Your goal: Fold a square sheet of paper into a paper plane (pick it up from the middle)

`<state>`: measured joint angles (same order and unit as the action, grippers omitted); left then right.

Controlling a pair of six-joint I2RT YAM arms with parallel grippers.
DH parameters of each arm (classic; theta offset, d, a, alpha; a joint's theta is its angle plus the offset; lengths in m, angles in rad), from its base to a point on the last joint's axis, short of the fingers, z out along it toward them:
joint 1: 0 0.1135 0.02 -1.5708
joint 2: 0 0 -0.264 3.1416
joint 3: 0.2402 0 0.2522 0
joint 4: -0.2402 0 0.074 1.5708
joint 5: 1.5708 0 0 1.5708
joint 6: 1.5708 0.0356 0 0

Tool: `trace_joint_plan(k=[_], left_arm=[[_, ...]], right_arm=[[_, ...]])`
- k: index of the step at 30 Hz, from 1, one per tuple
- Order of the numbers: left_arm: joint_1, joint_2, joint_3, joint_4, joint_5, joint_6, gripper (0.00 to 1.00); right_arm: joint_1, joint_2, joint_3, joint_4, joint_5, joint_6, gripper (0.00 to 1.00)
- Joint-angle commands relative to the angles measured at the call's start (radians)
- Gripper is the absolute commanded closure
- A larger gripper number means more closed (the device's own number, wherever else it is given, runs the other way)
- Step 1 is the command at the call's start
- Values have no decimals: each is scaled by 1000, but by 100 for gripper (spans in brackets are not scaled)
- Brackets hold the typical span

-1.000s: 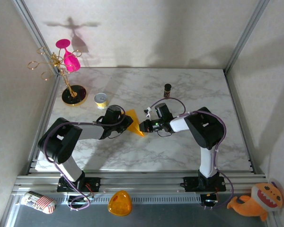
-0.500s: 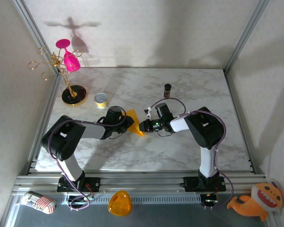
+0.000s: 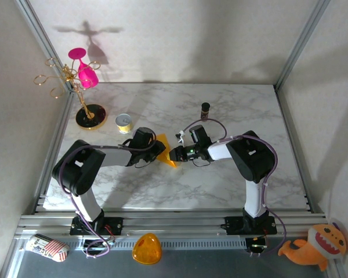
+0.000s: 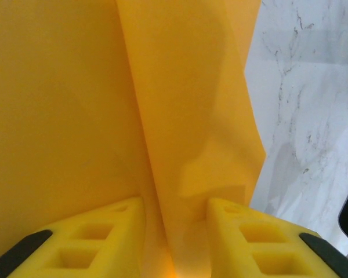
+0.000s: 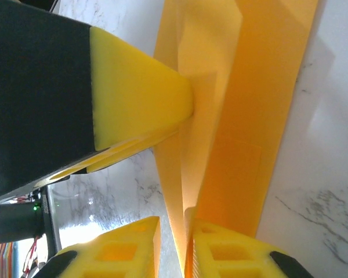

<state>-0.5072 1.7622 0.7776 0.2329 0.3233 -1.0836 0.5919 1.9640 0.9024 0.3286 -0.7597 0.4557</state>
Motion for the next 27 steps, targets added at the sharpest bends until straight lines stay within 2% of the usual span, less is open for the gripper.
trace_joint_plan(k=[1, 15, 24, 27], left_arm=[[-9, 72, -5, -184, -81, 10, 66], [-14, 95, 2, -253, -136, -21, 65], [-16, 115, 0, -266, -142, -10, 64], [-17, 123, 0, -266, -142, -12, 64]], right_arm=[[-7, 5, 3, -90, 123, -69, 77], [-7, -1, 7, -129, 176, -114, 80], [-2, -87, 13, -140, 152, -128, 74], [7, -86, 23, -157, 183, -137, 73]])
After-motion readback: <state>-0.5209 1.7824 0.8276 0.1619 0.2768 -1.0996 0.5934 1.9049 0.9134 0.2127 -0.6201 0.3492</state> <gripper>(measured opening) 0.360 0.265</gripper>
